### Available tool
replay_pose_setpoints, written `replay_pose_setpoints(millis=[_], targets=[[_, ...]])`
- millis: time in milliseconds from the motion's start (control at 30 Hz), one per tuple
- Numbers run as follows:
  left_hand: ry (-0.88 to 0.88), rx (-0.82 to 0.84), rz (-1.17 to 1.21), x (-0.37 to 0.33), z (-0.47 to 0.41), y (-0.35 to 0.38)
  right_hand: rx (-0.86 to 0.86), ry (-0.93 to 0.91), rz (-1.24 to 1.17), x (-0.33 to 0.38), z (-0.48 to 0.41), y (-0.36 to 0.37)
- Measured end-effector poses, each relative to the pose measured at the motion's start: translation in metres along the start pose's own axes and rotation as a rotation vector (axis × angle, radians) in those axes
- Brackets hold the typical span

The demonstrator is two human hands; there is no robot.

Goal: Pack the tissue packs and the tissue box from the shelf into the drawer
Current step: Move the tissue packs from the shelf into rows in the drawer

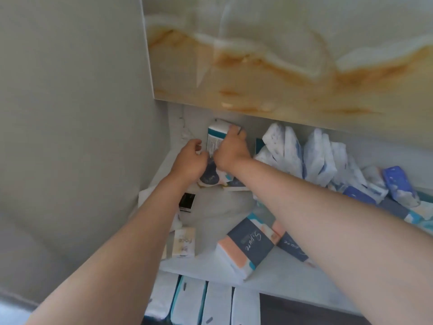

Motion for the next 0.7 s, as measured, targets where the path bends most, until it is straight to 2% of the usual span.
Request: replay_pose_setpoints(millis=[100,233,300,533,700], targets=[[0.022,0.025,0.056,-0.007,-0.018,0.004,-0.038,0.078,-0.027,-0.009,-0.022,0.007],[0.030,0.113,0.035,-0.003,-0.030,0.011,-0.081,0.074,0.189,-0.014,-0.028,0.004],[0.038,0.115,0.030,0.000,-0.033,0.008,-0.083,0.042,0.194,-0.015,-0.029,0.003],[0.239,0.002,-0.079,-0.012,-0.025,-0.010,-0.089,-0.293,0.004,0.001,-0.003,0.001],[0.370,-0.156,-0.117,-0.030,0.016,-0.028,-0.129,-0.368,-0.102,0.008,0.027,-0.024]])
Point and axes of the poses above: each hand's wrist, its own z-axis away from the middle knuckle, its own y-axis out of the palm, x = y × z, the point moved 4 cm from there along -z, towards the middle knuckle, and after that the axes turned 12 degrees about -y, right-handed, at the moved point
